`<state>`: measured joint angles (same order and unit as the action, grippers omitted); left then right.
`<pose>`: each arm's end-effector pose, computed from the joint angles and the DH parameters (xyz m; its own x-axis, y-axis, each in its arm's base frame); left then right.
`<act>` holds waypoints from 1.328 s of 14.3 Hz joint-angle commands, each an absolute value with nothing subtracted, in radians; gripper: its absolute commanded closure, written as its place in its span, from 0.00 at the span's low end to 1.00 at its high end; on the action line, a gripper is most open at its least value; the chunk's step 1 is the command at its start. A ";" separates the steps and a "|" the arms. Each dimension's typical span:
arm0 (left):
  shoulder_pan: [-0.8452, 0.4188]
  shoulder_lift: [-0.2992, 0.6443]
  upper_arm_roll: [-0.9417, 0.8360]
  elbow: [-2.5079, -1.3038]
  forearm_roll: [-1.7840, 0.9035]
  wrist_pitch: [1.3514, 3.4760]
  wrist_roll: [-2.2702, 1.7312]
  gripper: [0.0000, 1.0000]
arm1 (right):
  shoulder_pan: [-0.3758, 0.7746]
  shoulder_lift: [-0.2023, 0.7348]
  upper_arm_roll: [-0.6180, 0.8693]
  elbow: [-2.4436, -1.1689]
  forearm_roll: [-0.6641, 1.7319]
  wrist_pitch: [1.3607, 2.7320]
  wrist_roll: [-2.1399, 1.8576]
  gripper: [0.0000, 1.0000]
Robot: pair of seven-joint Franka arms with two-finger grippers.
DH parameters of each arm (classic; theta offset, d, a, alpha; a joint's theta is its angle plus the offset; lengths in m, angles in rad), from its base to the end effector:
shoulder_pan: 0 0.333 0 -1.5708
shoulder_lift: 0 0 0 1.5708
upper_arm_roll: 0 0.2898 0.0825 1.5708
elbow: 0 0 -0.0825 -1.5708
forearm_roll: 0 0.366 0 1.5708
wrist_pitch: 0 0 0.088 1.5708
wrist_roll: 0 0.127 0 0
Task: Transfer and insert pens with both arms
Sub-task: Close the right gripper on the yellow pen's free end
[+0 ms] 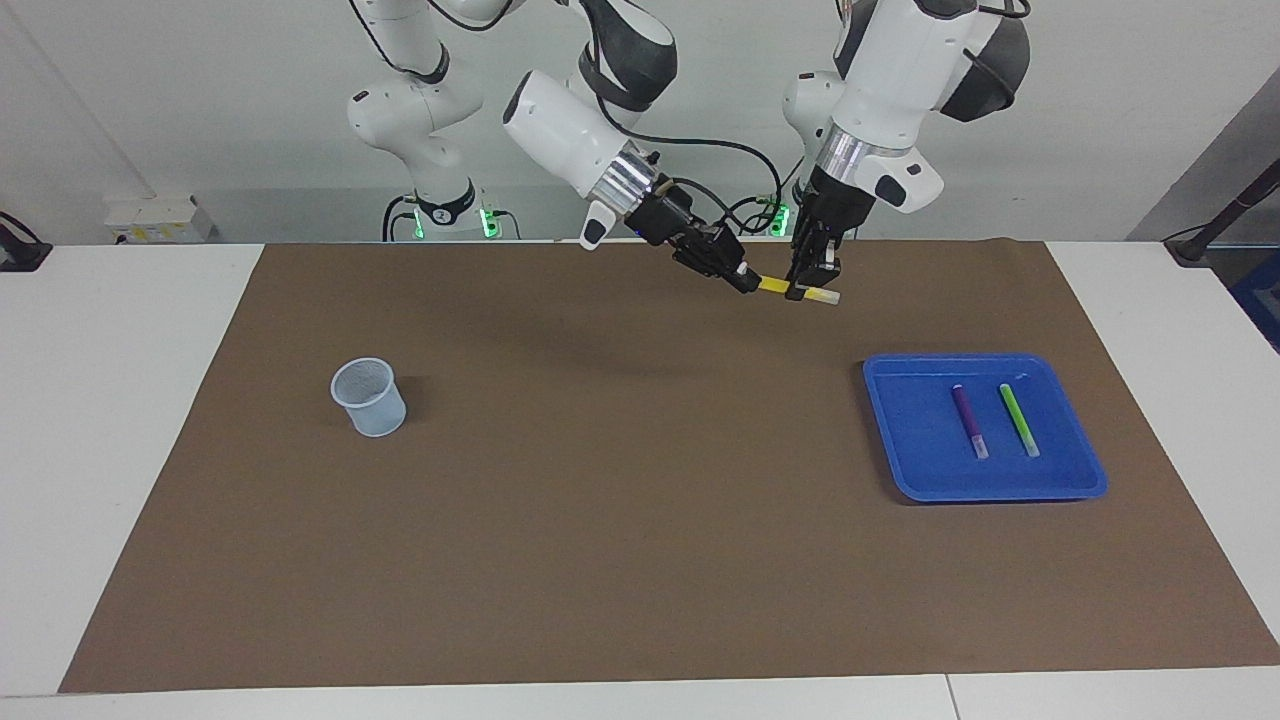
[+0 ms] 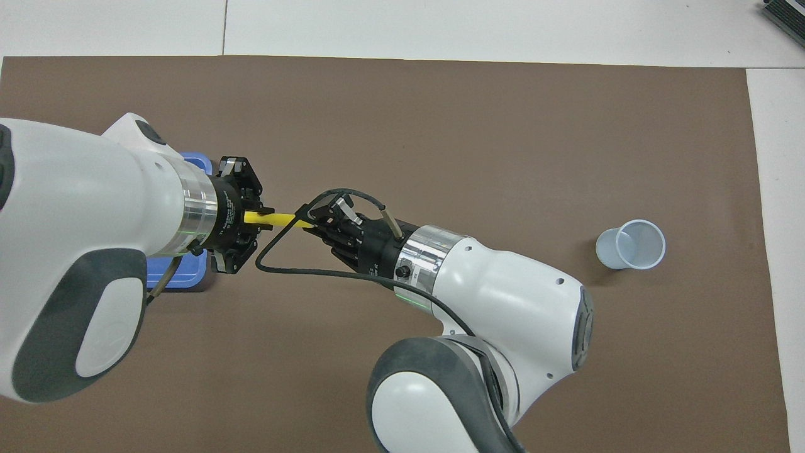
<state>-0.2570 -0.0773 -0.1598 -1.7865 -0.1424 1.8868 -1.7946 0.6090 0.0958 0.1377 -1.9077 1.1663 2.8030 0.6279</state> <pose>0.4903 -0.2342 0.5503 0.1699 0.9718 -0.1636 0.9791 -0.1475 0.1403 0.4811 0.3908 0.4872 0.7359 -0.5842 -0.3424 -0.5624 -0.2458 -0.7895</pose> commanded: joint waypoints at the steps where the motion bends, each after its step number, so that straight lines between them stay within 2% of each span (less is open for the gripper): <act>1: -0.270 -0.107 -0.152 -1.815 -0.147 1.875 -1.798 1.00 | 0.611 0.110 0.140 -1.887 1.192 2.819 0.627 1.00; 9: -0.270 -0.107 -0.152 -1.815 -0.146 1.876 -1.776 0.99 | 0.607 0.112 0.140 -1.887 1.192 2.818 0.627 1.00; 11: -0.270 -0.107 -0.152 -1.815 -0.146 1.876 -1.776 0.85 | 0.606 0.112 0.140 -1.887 1.192 2.818 0.627 1.00; 12: -0.270 -0.107 -0.152 -1.815 -0.146 1.876 -1.778 0.73 | 0.606 0.112 0.140 -1.887 1.192 2.818 0.627 1.00; 13: -0.270 -0.107 -0.152 -1.815 -0.146 1.876 -1.778 0.66 | 0.606 0.112 0.140 -1.887 1.192 2.816 0.627 1.00; 14: -0.270 -0.107 -0.152 -1.815 -0.146 1.876 -1.778 0.61 | 0.606 0.112 0.140 -1.887 1.192 2.816 0.627 1.00; 17: -0.270 -0.107 -0.152 -1.815 -0.146 1.876 -1.779 0.58 | 0.604 0.112 0.140 -1.887 1.190 2.807 0.618 1.00; 19: -0.270 -0.107 -0.152 -1.815 -0.146 1.875 -1.779 0.49 | 0.592 0.107 0.137 -1.893 1.175 2.763 0.583 1.00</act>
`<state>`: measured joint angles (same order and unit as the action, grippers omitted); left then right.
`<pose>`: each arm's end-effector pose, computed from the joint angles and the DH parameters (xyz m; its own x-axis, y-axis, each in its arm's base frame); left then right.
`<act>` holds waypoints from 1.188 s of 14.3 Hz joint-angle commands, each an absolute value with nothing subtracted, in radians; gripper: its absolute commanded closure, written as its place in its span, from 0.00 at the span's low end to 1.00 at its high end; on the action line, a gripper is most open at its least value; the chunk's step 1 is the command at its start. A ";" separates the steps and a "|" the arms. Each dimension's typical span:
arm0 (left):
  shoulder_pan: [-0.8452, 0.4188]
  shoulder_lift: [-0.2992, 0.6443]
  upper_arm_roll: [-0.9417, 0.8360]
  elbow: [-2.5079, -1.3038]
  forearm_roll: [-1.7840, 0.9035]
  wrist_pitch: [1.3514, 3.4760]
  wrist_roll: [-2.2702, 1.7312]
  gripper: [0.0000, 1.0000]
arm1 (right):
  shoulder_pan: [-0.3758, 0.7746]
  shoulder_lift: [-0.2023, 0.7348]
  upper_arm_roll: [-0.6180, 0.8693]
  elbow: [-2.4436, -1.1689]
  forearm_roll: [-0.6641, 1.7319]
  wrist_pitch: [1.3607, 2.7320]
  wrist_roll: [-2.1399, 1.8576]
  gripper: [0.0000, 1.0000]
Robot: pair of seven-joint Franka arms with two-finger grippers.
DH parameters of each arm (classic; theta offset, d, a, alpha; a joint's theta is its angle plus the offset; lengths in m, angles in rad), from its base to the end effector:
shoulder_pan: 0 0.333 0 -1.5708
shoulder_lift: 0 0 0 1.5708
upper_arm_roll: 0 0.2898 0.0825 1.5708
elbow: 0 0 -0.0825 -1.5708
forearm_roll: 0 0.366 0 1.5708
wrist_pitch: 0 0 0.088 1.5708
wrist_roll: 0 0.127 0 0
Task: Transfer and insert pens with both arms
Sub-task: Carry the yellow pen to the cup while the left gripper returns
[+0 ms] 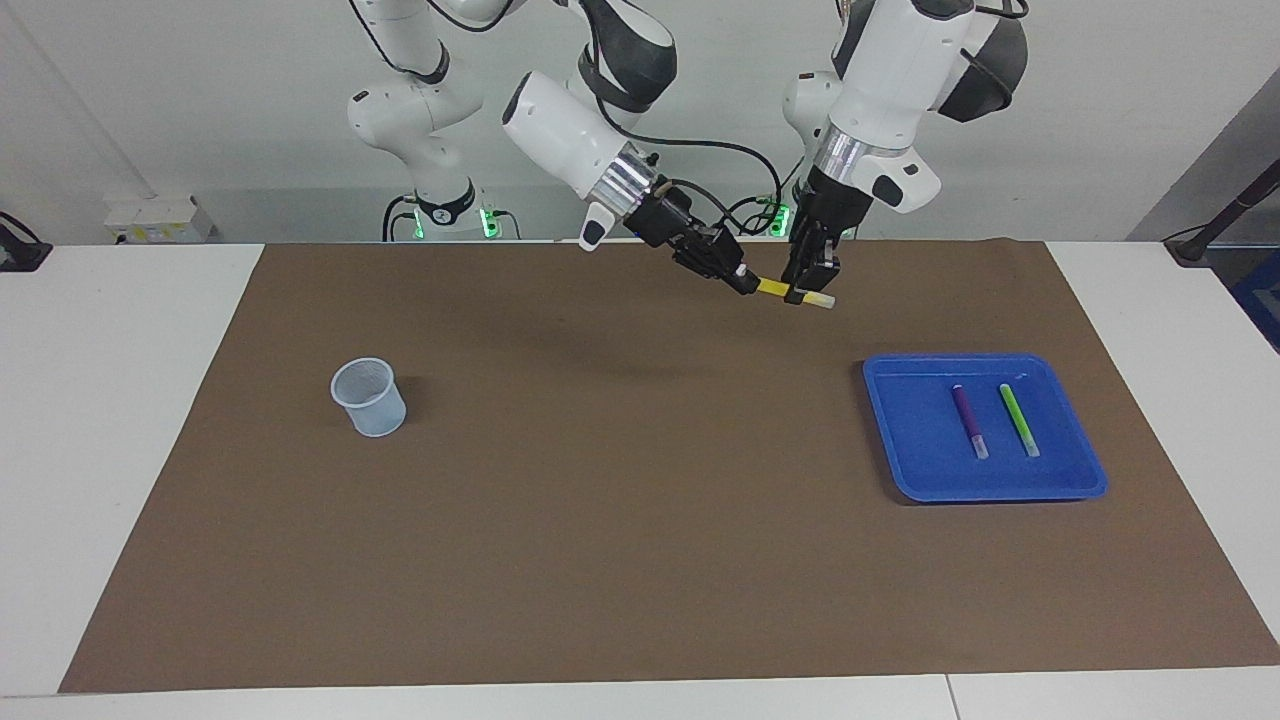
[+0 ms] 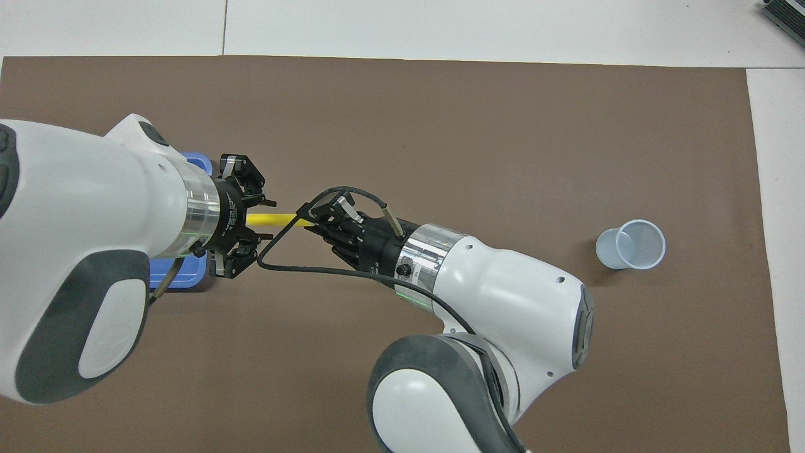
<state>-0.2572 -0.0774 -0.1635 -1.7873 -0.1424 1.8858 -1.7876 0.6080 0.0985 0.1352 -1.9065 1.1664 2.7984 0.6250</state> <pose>0.4892 -0.2361 0.5498 0.1804 0.9702 -0.1619 0.9774 -0.1584 0.1399 0.4825 0.3900 0.4858 0.7364 -0.5835 -0.3424 -0.5632 -0.2482 -0.7882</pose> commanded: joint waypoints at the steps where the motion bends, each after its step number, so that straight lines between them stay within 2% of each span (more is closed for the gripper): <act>1: -0.270 -0.109 -0.152 -1.815 -0.146 1.875 -1.778 0.44 | 0.574 0.103 0.132 -1.897 1.174 2.723 0.546 1.00; 3: -0.270 -0.113 -0.152 -1.815 -0.146 1.876 -1.778 0.40 | 0.508 0.097 0.130 -1.899 1.129 2.619 0.490 1.00; 4: -0.270 -0.114 -0.152 -1.815 -0.146 1.876 -1.778 0.39 | 0.479 0.097 0.130 -1.898 1.061 2.564 0.486 1.00; 6: -0.268 -0.114 -0.152 -1.816 -0.147 1.875 -1.754 0.32 | 0.424 0.095 0.132 -1.896 0.878 2.443 0.482 1.00; 9: -0.256 -0.126 -0.150 -1.838 -0.146 1.868 -1.662 0.31 | 0.358 0.083 0.132 -1.899 0.677 2.298 0.413 1.00; 12: -0.221 -0.136 -0.143 -1.853 -0.147 1.852 -1.408 0.30 | 0.252 0.072 0.133 -1.894 0.469 2.125 0.187 1.00; 17: -0.111 -0.153 -0.137 -1.877 -0.150 1.795 -0.921 0.30 | 0.106 0.052 0.132 -1.842 0.257 1.896 -0.196 1.00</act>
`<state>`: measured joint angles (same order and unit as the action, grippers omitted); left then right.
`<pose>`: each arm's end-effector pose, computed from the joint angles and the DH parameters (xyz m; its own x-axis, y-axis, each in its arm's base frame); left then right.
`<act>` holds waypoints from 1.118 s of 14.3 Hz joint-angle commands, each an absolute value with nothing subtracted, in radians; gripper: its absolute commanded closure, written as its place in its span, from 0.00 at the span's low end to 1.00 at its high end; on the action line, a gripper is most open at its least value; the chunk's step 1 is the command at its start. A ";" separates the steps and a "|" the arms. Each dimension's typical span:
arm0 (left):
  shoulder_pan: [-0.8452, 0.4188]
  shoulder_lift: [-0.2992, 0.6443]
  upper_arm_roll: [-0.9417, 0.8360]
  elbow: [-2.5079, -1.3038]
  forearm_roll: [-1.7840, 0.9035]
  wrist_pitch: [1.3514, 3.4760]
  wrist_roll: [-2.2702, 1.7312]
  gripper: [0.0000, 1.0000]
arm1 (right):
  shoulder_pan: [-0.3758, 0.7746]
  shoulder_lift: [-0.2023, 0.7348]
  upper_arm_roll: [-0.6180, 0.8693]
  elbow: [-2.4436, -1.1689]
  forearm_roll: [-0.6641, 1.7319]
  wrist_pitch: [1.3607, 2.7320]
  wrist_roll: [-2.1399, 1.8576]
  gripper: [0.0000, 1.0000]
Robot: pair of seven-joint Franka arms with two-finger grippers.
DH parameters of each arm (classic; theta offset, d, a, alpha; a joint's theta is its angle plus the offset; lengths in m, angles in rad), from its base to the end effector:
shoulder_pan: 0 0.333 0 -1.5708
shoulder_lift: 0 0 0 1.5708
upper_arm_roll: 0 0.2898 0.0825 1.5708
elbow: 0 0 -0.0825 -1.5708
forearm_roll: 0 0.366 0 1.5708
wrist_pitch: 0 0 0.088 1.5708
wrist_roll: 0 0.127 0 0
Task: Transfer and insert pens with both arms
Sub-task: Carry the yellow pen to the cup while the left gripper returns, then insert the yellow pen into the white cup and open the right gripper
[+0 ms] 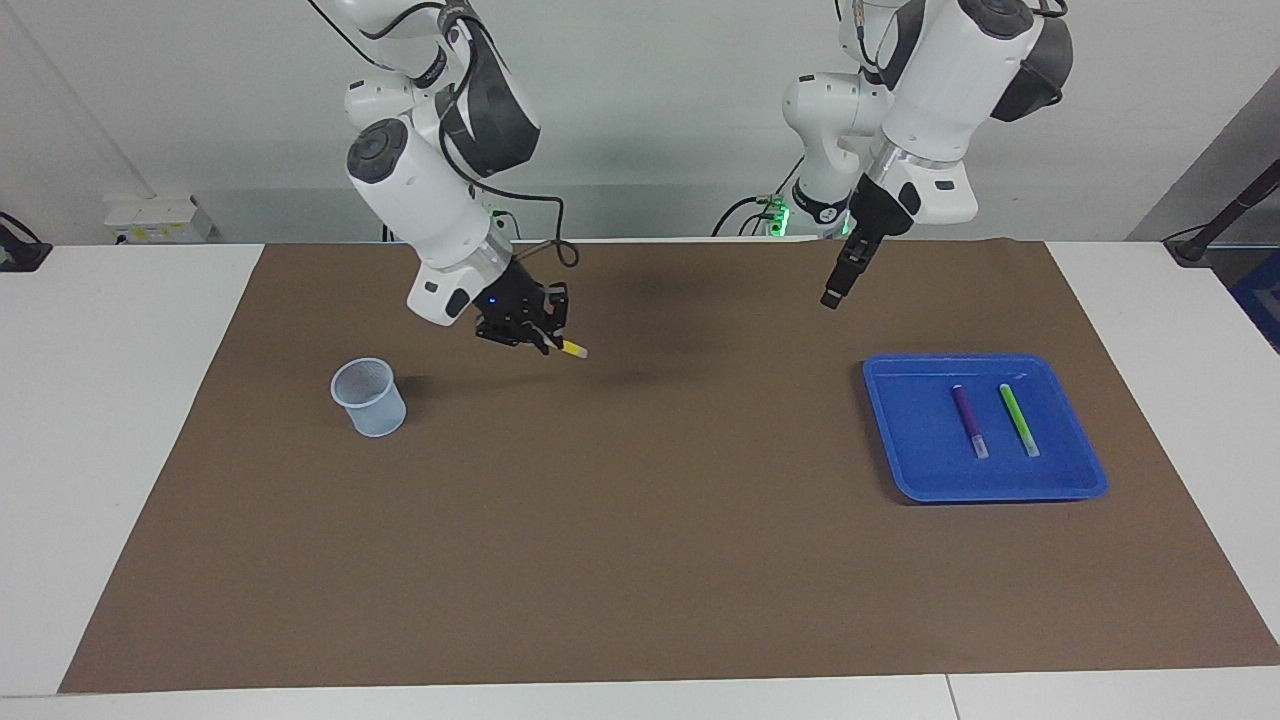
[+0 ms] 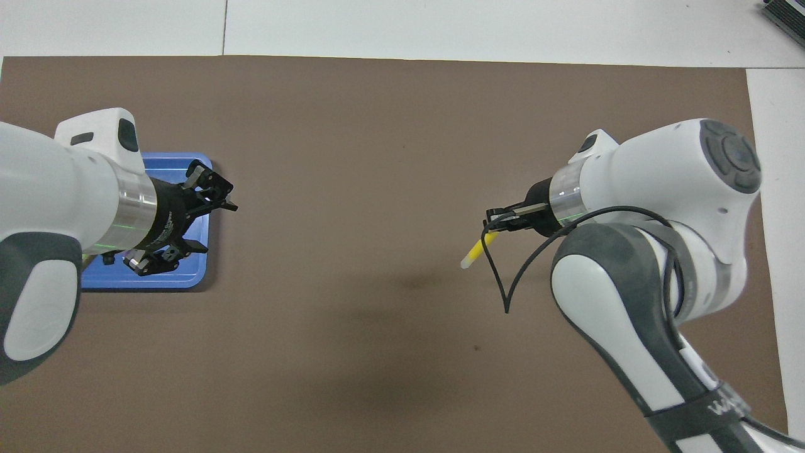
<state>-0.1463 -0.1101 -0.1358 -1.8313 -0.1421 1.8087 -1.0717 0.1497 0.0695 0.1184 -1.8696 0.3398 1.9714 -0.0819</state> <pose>0.4981 -0.1622 0.5383 0.6859 0.7243 -0.0695 0.7259 -0.6746 0.1342 0.5400 0.1758 0.4424 0.9763 0.2132 0.0369 0.2138 -0.9241 -0.3168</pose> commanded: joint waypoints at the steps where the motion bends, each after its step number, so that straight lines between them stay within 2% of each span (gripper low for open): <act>1: -0.082 -0.161 -0.137 -1.894 -0.164 1.798 -0.826 0.30 | 0.088 0.052 0.132 -1.821 0.197 1.864 -0.289 1.00; 5: 0.040 -0.196 -0.137 -1.957 -0.189 1.805 -0.441 0.31 | 0.023 0.037 0.130 -1.776 -0.042 1.790 -0.671 1.00; 8: 0.124 -0.198 -0.135 -1.989 -0.192 1.828 -0.226 0.32 | -0.005 0.029 0.130 -1.793 -0.090 1.792 -0.790 1.00; 11: 0.172 -0.187 -0.135 -2.037 -0.192 1.888 -0.092 0.32 | -0.008 0.012 0.132 -1.839 -0.129 1.836 -0.808 1.00; 16: 0.219 -0.115 -0.132 -2.045 -0.192 1.957 0.057 0.32 | -0.081 -0.050 0.132 -2.020 -0.132 2.020 -0.904 1.00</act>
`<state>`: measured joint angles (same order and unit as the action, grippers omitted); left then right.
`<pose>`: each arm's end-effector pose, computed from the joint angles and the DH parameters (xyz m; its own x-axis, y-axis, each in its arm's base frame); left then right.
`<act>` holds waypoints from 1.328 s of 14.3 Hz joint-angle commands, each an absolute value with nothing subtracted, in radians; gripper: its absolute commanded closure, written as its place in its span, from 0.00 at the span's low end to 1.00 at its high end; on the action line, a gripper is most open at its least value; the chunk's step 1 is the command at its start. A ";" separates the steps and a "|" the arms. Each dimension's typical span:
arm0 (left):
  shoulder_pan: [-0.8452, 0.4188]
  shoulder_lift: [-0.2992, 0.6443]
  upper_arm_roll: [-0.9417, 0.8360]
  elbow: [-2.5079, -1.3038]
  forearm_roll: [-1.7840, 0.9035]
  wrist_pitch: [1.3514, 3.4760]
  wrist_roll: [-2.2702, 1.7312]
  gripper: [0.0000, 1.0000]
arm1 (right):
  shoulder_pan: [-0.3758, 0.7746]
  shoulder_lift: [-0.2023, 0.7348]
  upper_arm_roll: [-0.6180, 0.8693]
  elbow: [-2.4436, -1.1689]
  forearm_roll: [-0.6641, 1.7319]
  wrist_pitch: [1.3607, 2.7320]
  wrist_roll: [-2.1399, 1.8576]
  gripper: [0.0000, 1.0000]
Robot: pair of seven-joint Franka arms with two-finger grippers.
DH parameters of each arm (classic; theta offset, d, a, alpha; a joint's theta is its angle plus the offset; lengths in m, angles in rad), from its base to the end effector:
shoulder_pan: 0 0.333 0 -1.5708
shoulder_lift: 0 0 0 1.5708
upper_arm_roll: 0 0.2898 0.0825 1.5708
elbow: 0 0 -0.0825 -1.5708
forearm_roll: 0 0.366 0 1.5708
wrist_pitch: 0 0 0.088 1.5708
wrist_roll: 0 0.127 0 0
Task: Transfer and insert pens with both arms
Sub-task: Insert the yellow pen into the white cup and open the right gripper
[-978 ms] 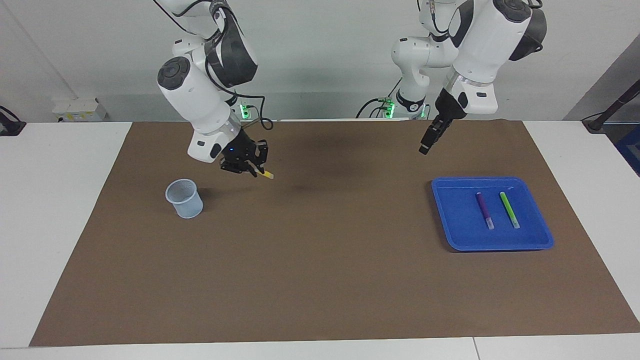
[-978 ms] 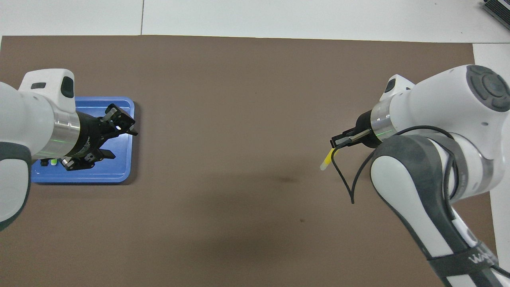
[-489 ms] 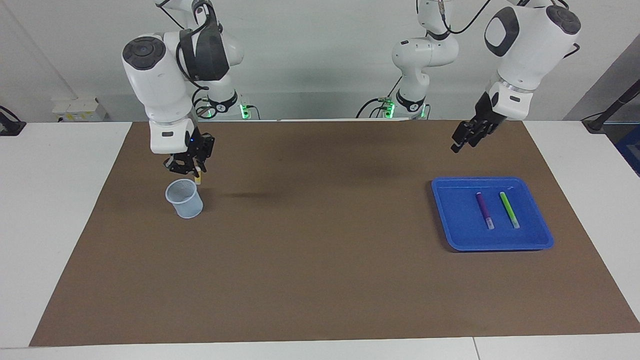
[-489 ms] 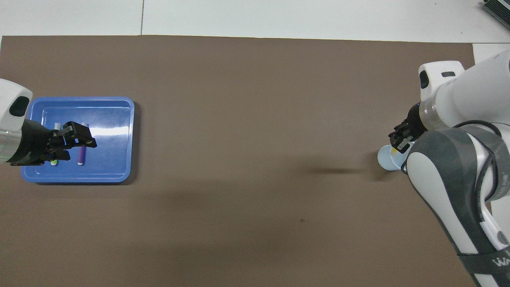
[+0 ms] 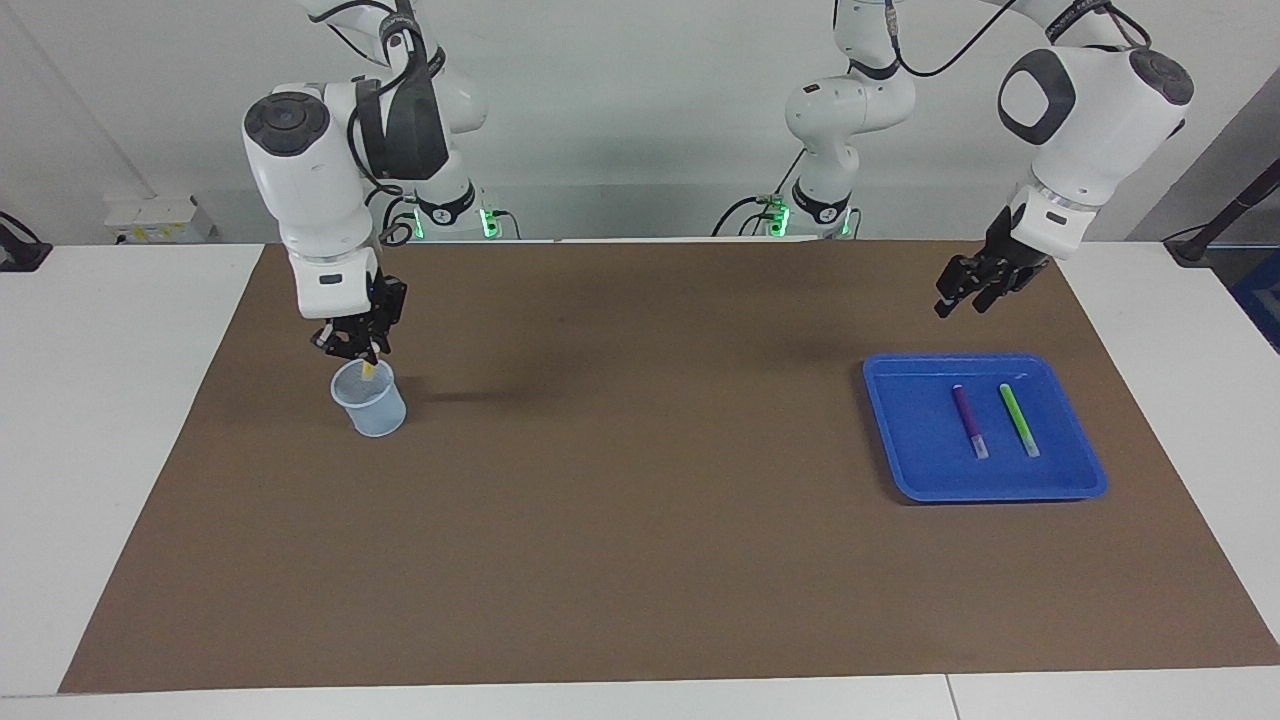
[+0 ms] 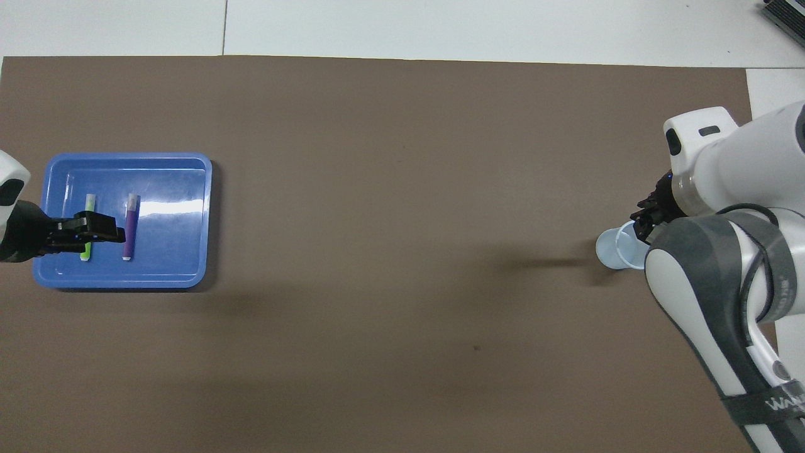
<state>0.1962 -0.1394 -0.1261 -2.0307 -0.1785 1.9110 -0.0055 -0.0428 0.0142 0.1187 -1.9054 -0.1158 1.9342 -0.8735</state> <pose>0.5059 0.0177 0.4697 0.9907 0.1354 0.0138 0.1317 -0.9797 0.1513 0.5480 0.0313 0.4489 0.5498 0.8320 -0.0739 0.8349 -0.5448 0.0783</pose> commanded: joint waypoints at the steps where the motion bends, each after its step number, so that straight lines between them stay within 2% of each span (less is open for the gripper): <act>1: 0.230 -0.097 -0.132 -2.045 -0.192 1.973 0.078 0.32 | -0.083 -0.061 0.132 -2.051 -0.132 2.052 -0.904 1.00; 3: 0.235 -0.066 -0.130 -2.046 -0.190 2.011 0.110 0.36 | -0.083 -0.067 0.132 -2.069 -0.132 2.065 -0.900 1.00; 4: 0.238 -0.051 -0.130 -2.048 -0.190 2.037 0.126 0.36 | -0.083 -0.071 0.132 -2.071 -0.130 2.066 -0.891 0.81; 5: 0.248 -0.032 -0.130 -2.048 -0.186 2.058 0.130 0.36 | -0.083 -0.071 0.132 -2.074 -0.129 2.066 -0.888 0.47; 6: 0.255 -0.012 -0.130 -2.048 -0.183 2.087 0.139 0.37 | -0.083 -0.071 0.132 -2.072 -0.123 2.065 -0.881 0.00; 12: 0.275 0.070 -0.129 -2.051 -0.175 2.210 0.193 0.37 | -0.071 -0.072 0.135 -2.020 -0.112 2.013 -0.877 0.00; 19: 0.284 0.182 -0.126 -2.037 -0.121 2.332 0.267 0.34 | -0.026 -0.077 0.155 -1.993 0.138 1.931 -0.606 0.00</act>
<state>0.2695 0.1586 -0.1244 -2.0387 -0.1369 2.2937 0.2263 -0.0381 -0.0666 0.1495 -1.9933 0.0707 1.9621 -0.6931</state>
